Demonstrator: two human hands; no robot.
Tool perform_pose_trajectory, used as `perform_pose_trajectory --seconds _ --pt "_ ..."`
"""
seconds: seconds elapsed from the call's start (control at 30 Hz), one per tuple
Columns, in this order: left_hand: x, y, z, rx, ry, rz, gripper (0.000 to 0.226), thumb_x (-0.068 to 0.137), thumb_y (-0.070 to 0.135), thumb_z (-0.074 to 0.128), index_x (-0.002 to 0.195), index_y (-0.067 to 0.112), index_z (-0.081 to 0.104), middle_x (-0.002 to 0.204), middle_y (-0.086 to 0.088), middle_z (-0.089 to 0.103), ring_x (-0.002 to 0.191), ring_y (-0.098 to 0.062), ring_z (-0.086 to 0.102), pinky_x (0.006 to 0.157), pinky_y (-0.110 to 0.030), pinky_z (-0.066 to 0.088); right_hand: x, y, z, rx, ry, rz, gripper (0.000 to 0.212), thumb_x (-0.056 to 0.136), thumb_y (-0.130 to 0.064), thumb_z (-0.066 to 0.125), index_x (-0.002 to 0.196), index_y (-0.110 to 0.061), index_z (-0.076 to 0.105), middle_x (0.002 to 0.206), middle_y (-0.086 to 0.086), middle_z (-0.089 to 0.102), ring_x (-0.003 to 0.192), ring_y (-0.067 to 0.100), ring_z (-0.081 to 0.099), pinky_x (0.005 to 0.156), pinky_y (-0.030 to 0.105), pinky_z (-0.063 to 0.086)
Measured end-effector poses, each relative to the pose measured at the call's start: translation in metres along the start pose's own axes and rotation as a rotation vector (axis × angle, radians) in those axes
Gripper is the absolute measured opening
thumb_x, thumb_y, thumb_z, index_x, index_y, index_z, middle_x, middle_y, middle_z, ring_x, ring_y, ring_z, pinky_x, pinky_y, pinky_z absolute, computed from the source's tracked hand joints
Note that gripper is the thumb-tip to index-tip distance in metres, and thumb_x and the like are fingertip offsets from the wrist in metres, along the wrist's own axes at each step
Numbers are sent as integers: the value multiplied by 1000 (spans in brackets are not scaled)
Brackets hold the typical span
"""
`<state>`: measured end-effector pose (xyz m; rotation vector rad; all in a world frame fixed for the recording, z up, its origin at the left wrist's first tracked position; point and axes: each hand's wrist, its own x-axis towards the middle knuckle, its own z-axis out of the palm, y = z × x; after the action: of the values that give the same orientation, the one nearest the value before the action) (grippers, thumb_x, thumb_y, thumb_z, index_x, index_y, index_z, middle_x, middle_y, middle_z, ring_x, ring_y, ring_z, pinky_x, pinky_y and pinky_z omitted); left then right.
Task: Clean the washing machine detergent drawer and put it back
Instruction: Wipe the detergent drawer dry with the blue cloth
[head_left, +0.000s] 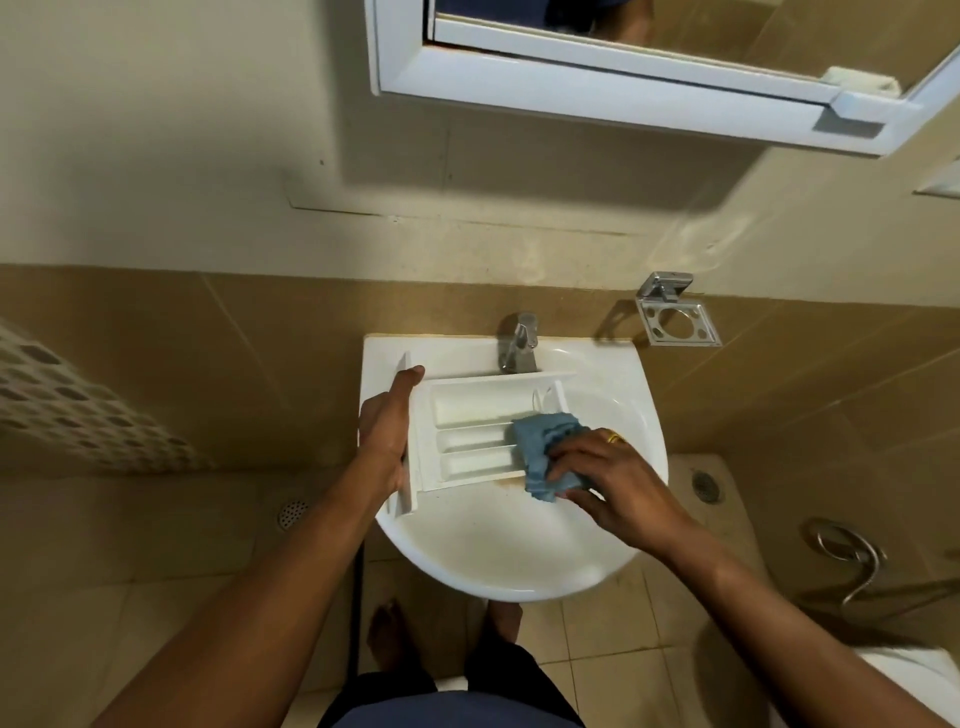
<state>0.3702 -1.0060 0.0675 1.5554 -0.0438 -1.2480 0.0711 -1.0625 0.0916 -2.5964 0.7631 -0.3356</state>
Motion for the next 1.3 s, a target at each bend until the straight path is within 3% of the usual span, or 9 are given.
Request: perform_pose_trajectory --seconds 0.27,0.47,0.6,0.7,0.83,0.9,1.03,1.17,1.3 --pt "0 -1 17 46 -49 -36 50 85 65 70 104 20 64 105 -15 72 98 -34 70 95 -49 58 48 -64 47 114 71 -21 19 79 -18 87 93 -20 75 110 -4 74 106 21 65 93 33 51" --pt "0 7 8 33 -75 -67 72 68 71 77 112 15 70 107 -20 76 97 -38 75 93 -54 60 52 -75 43 97 67 -111 36 83 -19 85 117 -18 72 116 1 71 108 21 62 92 33 53" --pt "-2 2 1 3 -127 -91 83 60 75 79 122 21 71 108 -15 78 100 -37 75 96 -56 58 40 -46 23 -17 48 -163 31 87 -16 80 117 -20 77 115 1 71 109 23 61 91 31 50" --pt "-2 -4 2 -18 -159 -101 88 60 79 82 128 25 69 112 -12 78 103 -37 75 99 -57 56 41 -40 6 225 42 -28 23 89 -13 76 110 -20 82 105 -4 75 100 11 66 87 27 53" --pt "-4 -7 6 -93 -272 -144 94 68 86 72 136 21 68 131 -18 70 118 -42 68 109 -58 49 85 -58 -6 580 247 433 18 86 -8 82 97 -21 83 91 -12 78 87 2 72 80 22 54" --pt "-11 -3 15 -152 -315 -165 81 88 80 53 135 16 69 130 -22 70 117 -39 68 100 -50 54 115 -66 5 509 357 486 9 91 -15 77 96 -21 81 89 -11 77 82 2 70 77 17 52" --pt "-16 -2 28 -183 -301 -145 67 100 68 41 134 16 68 129 -19 71 118 -31 68 92 -40 55 134 -90 50 56 188 336 21 92 -20 59 105 -12 74 101 11 66 88 30 65 78 37 55" --pt "-7 -15 22 -200 -230 -168 80 89 77 55 130 10 72 127 -23 71 118 -37 70 109 -48 51 113 -108 60 -3 157 283 27 91 -4 65 118 -1 65 116 18 56 102 35 56 85 40 50" --pt "4 -21 19 -184 -223 -232 105 60 91 68 130 12 72 123 -22 73 115 -41 71 109 -54 51 81 -109 57 -5 12 148 23 92 -5 64 114 -5 70 116 15 58 106 33 56 87 38 48"
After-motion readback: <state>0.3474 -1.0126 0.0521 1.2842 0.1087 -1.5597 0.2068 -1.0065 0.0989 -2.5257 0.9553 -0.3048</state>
